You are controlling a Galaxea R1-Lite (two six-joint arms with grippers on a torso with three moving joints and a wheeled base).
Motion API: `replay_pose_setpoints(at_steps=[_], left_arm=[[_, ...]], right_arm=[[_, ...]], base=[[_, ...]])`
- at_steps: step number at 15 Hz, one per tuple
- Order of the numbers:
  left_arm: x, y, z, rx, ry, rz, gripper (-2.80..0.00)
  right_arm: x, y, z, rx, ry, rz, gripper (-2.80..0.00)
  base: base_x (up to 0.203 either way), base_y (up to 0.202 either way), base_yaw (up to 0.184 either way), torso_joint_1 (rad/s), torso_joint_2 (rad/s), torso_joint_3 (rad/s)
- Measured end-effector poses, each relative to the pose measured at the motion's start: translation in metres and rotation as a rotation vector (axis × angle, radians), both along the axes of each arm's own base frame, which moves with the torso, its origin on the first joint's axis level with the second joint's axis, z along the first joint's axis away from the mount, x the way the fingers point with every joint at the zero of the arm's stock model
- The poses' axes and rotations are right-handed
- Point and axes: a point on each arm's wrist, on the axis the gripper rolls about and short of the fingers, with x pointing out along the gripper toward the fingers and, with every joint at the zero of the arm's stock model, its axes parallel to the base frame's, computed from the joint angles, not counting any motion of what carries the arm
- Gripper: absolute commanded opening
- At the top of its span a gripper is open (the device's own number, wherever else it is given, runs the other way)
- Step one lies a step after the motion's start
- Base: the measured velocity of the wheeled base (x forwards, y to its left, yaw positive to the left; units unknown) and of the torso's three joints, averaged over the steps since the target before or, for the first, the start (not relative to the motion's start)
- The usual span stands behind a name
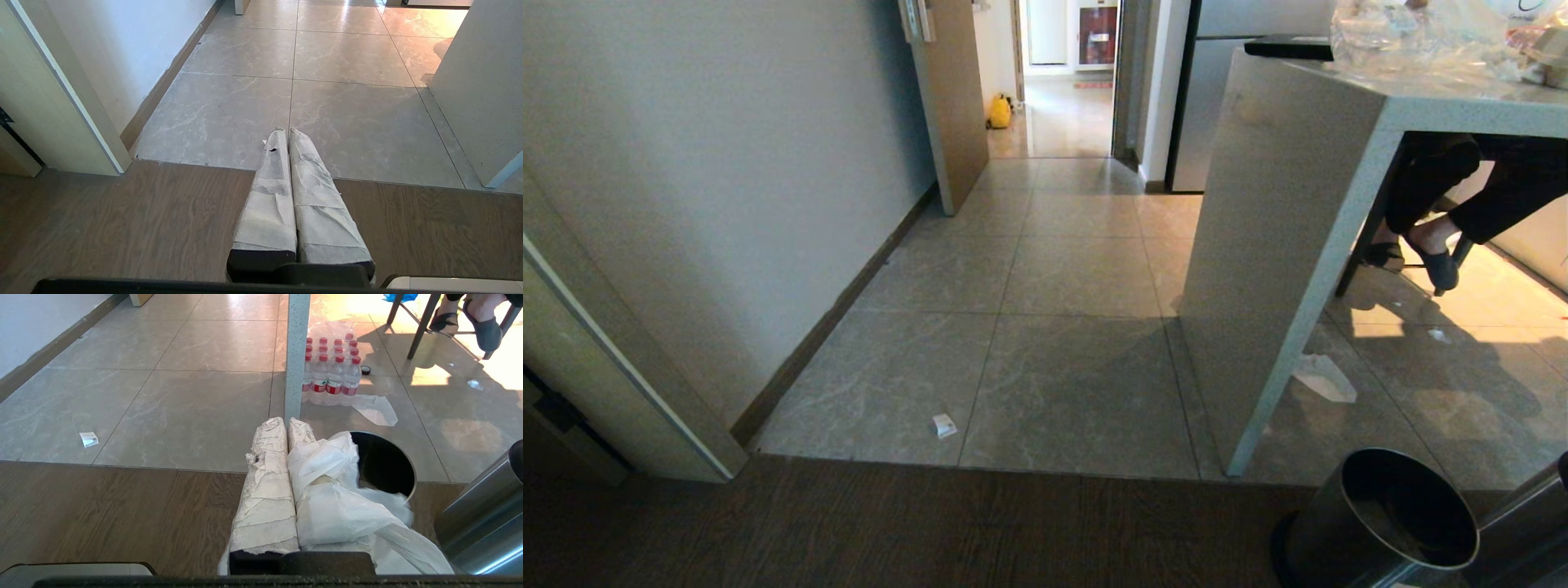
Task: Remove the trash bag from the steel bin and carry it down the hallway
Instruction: Put the trash bag at the door
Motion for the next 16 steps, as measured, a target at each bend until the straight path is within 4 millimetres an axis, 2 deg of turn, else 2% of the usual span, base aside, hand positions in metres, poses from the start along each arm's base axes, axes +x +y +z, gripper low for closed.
replay_pose_setpoints(at_steps=[16], left_arm=[[0.0,0.0,0.0,0.0,0.0,0.001,-2.8]], right_arm=[[0.0,0.0,0.0,-0.002,0.0,0.001,-2.8]], base=[[0.0,0.0,0.0,0.0,0.0,0.0]])
